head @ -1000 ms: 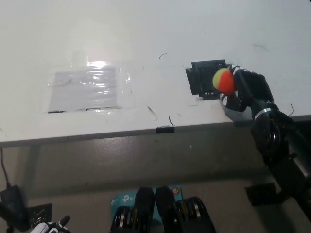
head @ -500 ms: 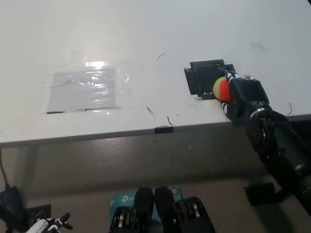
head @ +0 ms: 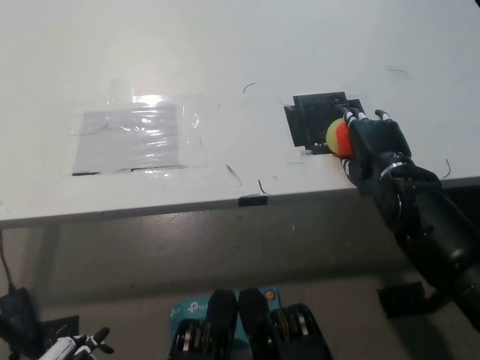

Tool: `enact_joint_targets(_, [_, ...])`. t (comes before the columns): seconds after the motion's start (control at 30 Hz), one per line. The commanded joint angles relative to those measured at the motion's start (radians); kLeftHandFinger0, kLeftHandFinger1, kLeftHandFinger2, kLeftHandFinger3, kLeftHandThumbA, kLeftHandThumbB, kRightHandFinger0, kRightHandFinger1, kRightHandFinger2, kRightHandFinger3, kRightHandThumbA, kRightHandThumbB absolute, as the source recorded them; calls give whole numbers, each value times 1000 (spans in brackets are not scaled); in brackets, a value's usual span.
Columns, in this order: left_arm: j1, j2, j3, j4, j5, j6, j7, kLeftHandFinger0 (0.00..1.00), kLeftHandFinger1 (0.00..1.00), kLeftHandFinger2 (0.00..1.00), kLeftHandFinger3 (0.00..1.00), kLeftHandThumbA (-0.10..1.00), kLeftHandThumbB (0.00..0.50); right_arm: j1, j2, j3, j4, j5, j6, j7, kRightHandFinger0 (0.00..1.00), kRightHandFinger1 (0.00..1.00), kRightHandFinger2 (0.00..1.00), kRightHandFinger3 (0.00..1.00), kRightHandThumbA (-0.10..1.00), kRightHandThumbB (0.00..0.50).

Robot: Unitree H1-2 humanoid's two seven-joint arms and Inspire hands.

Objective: The robot uses right hand to squeeze a small tennis ball placed on the black area of the table

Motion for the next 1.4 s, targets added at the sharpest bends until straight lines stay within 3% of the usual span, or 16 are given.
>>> enact_joint_targets(0.0, [-10,21,10,-11,-11,-22,-17,199,189,410,554,1000,500,-28,-8,5,-24,-18,10,40,1000,1000,1000,1000,900,500])
enact_joint_targets(0.13, [-6,16,16,-19,-20,-6,-17,190,187,403,535,1000,500,-22,-15,3,-38,-25,12,41,1000,1000,1000,1000,894,500])
enact_joint_targets(0.2, [-3,18,15,-19,-9,-1,-11,238,208,427,584,1000,500,-25,-18,10,-46,-42,13,41,1000,1000,1000,1000,924,500])
enact_joint_targets(0.27, [-1,18,18,-18,-12,-10,-9,209,190,416,575,1000,499,-31,-24,9,-64,-48,13,51,1000,1000,1000,1000,1000,500])
enact_joint_targets(0.63, [-3,20,14,-5,-7,-18,-10,219,195,417,605,1000,500,-41,-66,-7,-203,-79,66,124,1000,1000,1000,1000,1000,500])
enact_joint_targets(0.83, [5,11,24,4,-17,-20,-3,202,170,385,551,1000,500,-31,-68,-16,-213,-81,68,135,1000,1000,1000,1000,1000,500])
enact_joint_targets(0.87, [9,16,18,-1,-4,-10,-3,225,205,419,626,1000,500,-20,-75,-13,-237,-103,65,109,1000,1000,1000,1000,1000,500])
enact_joint_targets(0.93, [10,16,17,-4,1,-4,-1,241,210,422,642,1000,500,-15,-75,-19,-249,-106,62,98,1000,1000,1000,1000,1000,500])
enact_joint_targets(1.17, [14,7,17,20,-10,-26,0,208,165,365,511,1000,500,23,-95,-54,-376,-95,65,135,1000,1000,1000,1000,1000,500])
enact_joint_targets(1.33, [28,15,20,-7,-9,-22,-4,205,179,374,542,1000,500,162,-99,-185,-676,-41,111,140,1000,1000,1000,1000,1000,500])
enact_joint_targets(1.37, [30,13,23,-13,-14,-9,-5,210,181,375,551,1000,500,202,-89,-223,-741,-35,116,107,1000,1000,1000,1000,1000,462])
